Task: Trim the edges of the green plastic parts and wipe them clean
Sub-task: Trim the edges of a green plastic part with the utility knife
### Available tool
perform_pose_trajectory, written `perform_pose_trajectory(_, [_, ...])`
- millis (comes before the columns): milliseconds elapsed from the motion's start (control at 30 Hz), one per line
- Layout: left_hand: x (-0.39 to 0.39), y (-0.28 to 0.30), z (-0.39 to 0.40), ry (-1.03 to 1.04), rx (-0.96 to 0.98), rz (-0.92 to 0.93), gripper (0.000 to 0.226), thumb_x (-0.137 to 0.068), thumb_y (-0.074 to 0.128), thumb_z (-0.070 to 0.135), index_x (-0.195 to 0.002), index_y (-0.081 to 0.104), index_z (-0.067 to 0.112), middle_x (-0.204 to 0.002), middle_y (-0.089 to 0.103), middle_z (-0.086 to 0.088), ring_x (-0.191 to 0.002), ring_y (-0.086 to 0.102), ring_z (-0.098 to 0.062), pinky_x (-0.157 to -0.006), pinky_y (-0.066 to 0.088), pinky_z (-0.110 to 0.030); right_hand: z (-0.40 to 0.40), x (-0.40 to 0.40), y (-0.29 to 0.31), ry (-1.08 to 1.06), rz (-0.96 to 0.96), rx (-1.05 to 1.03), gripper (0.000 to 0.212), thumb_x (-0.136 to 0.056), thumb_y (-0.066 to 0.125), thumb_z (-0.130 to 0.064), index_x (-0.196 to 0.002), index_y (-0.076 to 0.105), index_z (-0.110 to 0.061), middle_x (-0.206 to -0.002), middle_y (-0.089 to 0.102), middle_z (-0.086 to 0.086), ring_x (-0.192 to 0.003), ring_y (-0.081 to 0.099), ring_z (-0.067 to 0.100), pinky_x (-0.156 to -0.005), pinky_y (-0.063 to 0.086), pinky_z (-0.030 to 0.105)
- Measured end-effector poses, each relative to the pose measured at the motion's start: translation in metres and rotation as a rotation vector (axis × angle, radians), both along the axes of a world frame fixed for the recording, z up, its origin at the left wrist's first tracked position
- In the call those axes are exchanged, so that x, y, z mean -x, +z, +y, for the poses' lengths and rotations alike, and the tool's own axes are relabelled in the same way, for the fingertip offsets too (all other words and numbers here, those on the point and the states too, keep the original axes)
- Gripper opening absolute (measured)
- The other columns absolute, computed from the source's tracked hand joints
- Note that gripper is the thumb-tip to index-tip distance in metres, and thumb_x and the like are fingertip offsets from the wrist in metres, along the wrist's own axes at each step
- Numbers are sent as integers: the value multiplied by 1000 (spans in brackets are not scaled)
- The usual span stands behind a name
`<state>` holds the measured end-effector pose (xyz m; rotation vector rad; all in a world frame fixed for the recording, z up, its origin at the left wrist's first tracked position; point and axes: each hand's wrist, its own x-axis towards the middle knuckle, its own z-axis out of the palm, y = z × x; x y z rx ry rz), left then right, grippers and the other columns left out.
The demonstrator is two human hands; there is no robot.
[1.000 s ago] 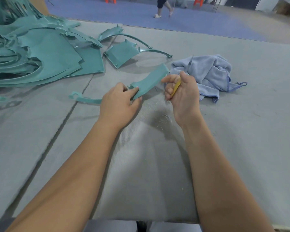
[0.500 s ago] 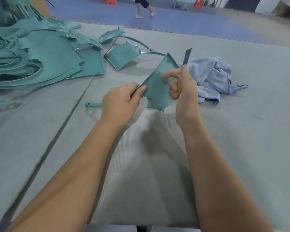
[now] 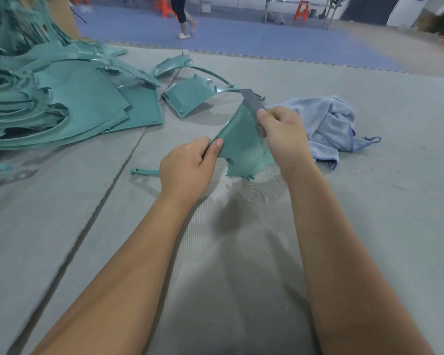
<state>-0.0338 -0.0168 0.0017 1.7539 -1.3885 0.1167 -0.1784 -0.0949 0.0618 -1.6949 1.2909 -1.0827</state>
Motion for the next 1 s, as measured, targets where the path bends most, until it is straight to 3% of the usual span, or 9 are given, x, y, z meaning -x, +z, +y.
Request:
perform_pose_trajectory(133, [0,0,0,-4,2,-12,50,-100,43,43,-58,26,21,-47,32,4,-48,36,-17,-45,19,-30,0,3,11,85,-63,48,17,-95,54,-19,-80,62,-19,-59,57,-7,-45,44,-3,-49,35,12])
perform_pose_trajectory(200, [0,0,0,-3,2,-21,50,-100,42,43,-58,25,21,-48,34,4,-49,38,-20,-46,21,-31,2,3,14,96,-143,52,2,-93,60,-17,-91,60,-18,-59,64,-5,-43,47,0,-48,38,11])
perform_pose_trajectory(333, [0,1,0,-6,1,-34,48,-99,39,45,-59,27,20,-49,36,4,-51,42,-23,-47,24,-31,5,2,17,72,-217,46,10,-88,68,-16,-84,60,-12,-57,67,-2,-41,48,7,-44,38,13])
perform_pose_trajectory(433, [0,0,0,-11,-2,-40,47,-100,41,43,-61,32,18,-49,37,4,-52,44,-25,-47,25,-32,4,-1,14,26,-212,24,11,-89,68,-20,-80,63,-16,-49,60,-4,-38,43,6,-43,37,15])
perform_pose_trajectory(567, [0,1,0,-12,-3,-30,47,-100,42,43,-62,36,15,-50,37,3,-53,44,-26,-47,25,-33,4,-7,9,4,-119,55,22,-90,66,-25,-68,63,-23,-46,46,-9,-49,39,7,-53,34,22])
perform_pose_trajectory(700, [0,1,0,-5,-17,-28,48,-100,43,43,-63,40,14,-52,41,2,-55,46,-28,-49,28,-35,11,-14,3,76,-12,79,24,-88,66,-23,-64,63,-22,-40,40,-14,-43,35,3,-51,31,23])
perform_pose_trajectory(1000, [1,2,3,-26,-2,-16,48,-101,45,41,-60,34,17,-50,38,2,-51,42,-24,-46,24,-31,3,-13,16,-83,112,167,18,-89,62,-30,-76,66,-19,-39,43,-15,-45,39,4,-52,33,25])
